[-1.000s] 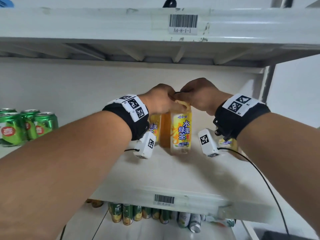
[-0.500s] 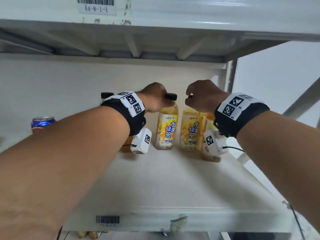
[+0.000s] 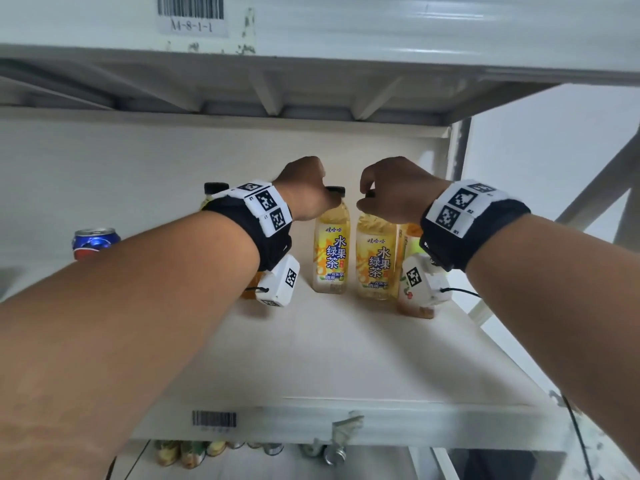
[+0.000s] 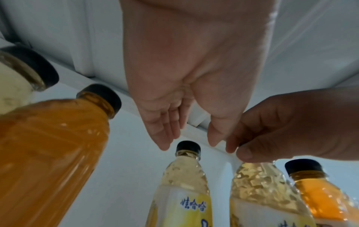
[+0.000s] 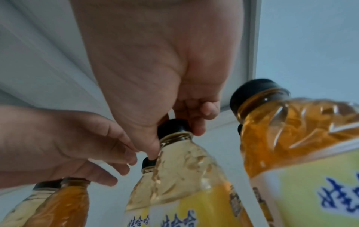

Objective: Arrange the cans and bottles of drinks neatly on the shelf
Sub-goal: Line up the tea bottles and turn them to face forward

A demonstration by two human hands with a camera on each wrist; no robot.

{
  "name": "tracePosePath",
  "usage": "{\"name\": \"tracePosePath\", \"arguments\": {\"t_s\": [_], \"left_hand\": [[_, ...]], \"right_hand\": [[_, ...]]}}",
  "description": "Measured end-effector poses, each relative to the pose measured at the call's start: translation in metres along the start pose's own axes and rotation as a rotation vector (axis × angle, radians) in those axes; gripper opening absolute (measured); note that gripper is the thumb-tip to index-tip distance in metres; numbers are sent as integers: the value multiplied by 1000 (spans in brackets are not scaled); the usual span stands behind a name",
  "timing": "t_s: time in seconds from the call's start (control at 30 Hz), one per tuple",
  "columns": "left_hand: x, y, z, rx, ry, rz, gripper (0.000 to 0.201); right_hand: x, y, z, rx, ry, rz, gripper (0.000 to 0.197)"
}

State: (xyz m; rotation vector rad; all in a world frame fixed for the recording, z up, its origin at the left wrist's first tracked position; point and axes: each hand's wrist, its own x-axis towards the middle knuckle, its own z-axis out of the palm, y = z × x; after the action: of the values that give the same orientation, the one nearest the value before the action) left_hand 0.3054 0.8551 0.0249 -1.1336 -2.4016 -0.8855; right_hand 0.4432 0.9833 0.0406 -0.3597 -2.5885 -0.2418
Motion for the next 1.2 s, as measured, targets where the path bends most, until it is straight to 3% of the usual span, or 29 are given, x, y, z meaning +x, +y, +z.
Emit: {"name": "tracePosePath", "arguments": {"t_s": [0.07, 0.17, 0.33, 0.47, 0.6, 0.67, 0.73, 0.9, 1.07, 1.2], "left_hand": [[-12, 2, -11, -55, -3, 32, 57], [-37, 3, -27, -57, -136, 99, 50], [-81, -11, -46, -119, -330, 136, 69], [-120, -34, -64, -189, -417, 136, 50], [-150, -62, -83, -353, -371, 114, 48], [-162, -76, -91, -375, -348, 107, 47], [-174, -90, -92, -446, -366, 96, 40], [-196, -114, -83, -672, -313, 4, 45], [-217, -129, -67, -734, -351, -3, 70], [-237, -147, -37, -732, -366, -52, 64]], "right_hand": [[-8, -8, -2, -21, 19, -52, 22], [-21, -23, -10, -25, 57, -67, 22], [-40, -66, -31, 17, 136, -68, 27], [-53, -115, -43, 161, 266, -82, 20], [-72, -153, -41, 365, 376, -44, 22], [-82, -169, -31, 537, 396, 67, 37], [-94, -184, -17, 723, 348, 204, 51], [-122, -207, 35, 1064, 200, 353, 51], [-146, -216, 76, 1237, 178, 421, 56], [-159, -216, 90, 1121, 197, 450, 72]]}}
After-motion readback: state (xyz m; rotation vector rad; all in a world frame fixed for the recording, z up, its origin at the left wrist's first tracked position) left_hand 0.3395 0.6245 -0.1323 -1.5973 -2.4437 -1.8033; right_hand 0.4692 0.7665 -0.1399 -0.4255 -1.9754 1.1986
